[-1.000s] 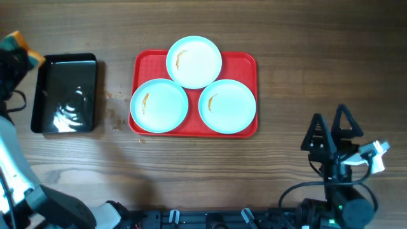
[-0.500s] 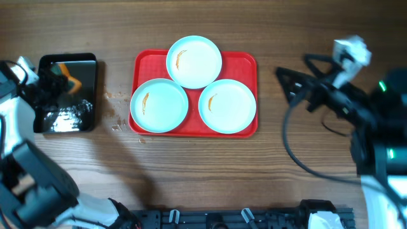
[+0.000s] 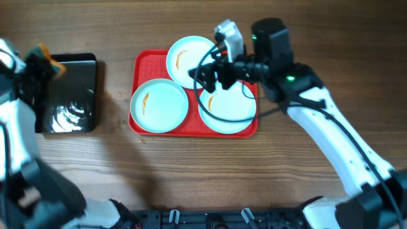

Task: Clean dirty plates on tray and stack at the side
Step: 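Move the right gripper toward the plates on the red tray, then lower the right gripper between plates to pin the left plate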

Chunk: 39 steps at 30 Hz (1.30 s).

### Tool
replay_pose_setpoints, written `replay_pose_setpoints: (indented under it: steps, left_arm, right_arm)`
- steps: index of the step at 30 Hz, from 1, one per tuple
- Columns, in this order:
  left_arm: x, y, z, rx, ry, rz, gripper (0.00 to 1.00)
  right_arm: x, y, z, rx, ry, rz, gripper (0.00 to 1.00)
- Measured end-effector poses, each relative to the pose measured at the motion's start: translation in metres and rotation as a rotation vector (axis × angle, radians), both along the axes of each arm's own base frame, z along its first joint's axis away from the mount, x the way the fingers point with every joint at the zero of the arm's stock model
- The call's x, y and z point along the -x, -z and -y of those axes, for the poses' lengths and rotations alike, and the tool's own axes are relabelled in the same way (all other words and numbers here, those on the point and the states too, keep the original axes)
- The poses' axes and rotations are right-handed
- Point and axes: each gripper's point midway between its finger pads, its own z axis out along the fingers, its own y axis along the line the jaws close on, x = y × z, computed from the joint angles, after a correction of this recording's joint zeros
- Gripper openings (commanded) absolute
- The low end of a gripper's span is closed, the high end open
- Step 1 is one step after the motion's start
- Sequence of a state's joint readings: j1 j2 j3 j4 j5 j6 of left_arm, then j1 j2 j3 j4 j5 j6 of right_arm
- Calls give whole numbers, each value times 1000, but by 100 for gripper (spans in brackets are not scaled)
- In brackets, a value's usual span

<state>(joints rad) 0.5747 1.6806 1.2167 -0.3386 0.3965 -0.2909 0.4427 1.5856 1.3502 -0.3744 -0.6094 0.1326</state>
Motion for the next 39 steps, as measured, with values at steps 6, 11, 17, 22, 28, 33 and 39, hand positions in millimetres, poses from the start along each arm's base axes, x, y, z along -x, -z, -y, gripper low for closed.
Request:
replay_pose_setpoints:
  steps: [6,11,17,22,28,33,39]
  left_arm:
    - [1,57,18,134,57,-74,4]
    - [-11,0,29,107,140,101,4]
    - [-6,-42,29,42,132,166,4]
    - [3,-27,28,62,100,92,4]
    - [5,-24,27,62,91,79,4]
    - [9,-19,29,75,85,52,4]
    - [9,-19,29,73,88,51,4]
  right_arm:
    - [-25,55,-7,35,88,-145,84]
    - [-18,110,-11,167,131,-315,85]
    - [-18,102,-30,306,123,-380,86]
    - [-34,121,-45,343,126,-385,72]
    - [-36,178,-55,416,141,-433,62]
    - [-34,199,-56,490,186,-425,58]
    - [-33,203,-59,534,216,-386,53]
